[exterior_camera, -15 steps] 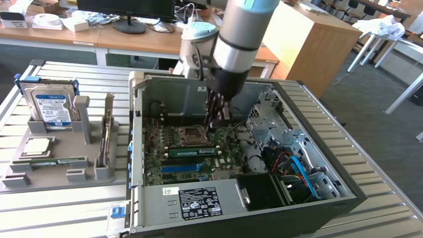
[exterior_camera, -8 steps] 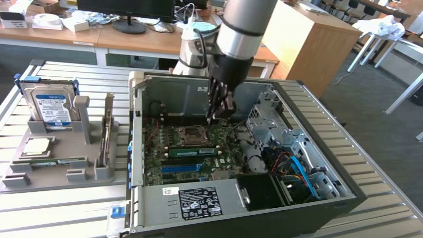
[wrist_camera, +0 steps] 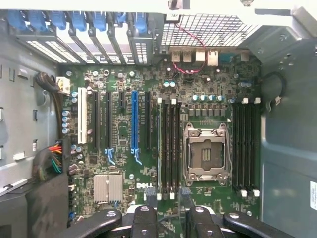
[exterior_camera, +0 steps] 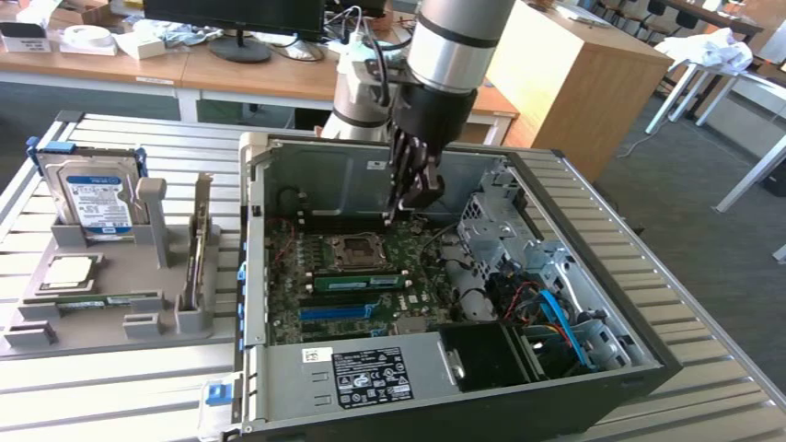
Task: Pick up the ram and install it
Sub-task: 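Pick up the ram and move it above insertion slot, then insert the ram into the slot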
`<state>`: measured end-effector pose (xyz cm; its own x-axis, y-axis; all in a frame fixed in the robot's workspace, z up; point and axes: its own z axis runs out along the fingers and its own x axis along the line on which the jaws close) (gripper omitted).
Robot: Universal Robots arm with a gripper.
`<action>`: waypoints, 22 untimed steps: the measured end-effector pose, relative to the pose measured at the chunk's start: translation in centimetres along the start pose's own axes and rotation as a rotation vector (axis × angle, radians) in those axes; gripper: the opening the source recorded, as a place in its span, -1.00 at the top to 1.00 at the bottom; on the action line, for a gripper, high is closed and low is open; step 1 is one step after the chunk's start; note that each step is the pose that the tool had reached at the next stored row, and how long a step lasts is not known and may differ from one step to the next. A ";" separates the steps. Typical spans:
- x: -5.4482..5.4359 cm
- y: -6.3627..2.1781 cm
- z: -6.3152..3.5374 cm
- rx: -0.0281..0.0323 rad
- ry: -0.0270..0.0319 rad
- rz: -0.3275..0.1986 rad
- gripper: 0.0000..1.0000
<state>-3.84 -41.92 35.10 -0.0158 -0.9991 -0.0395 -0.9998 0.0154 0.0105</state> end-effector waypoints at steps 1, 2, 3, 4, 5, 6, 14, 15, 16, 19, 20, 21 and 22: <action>0.0 0.00 -0.14 0.0001 0.0000 0.000 0.37; 0.0 0.00 -0.30 0.0001 0.0000 0.000 0.37; 0.0 0.00 -0.48 0.0001 0.0000 0.000 0.37; 0.0 0.01 -0.62 0.0001 0.0000 0.000 0.37; 0.0 0.01 -0.73 0.0001 -0.0001 0.000 0.37; 0.0 0.01 -0.84 0.0000 0.0000 0.000 0.37; 0.0 0.01 -0.88 0.0001 -0.0001 0.000 0.37; 0.0 0.01 -0.89 0.0000 0.0000 0.000 0.37; 0.0 0.01 -0.89 0.0000 0.0000 0.000 0.37; 0.0 0.01 -0.89 0.0000 0.0000 0.000 0.37; 0.0 0.01 -0.88 0.0001 -0.0001 0.000 0.37; 0.0 0.01 -0.88 0.0001 -0.0001 0.000 0.37; 0.0 0.01 -0.88 0.0001 -0.0001 0.000 0.40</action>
<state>-3.84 -41.92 35.98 -0.0158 -0.9991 -0.0395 -0.9998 0.0154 0.0104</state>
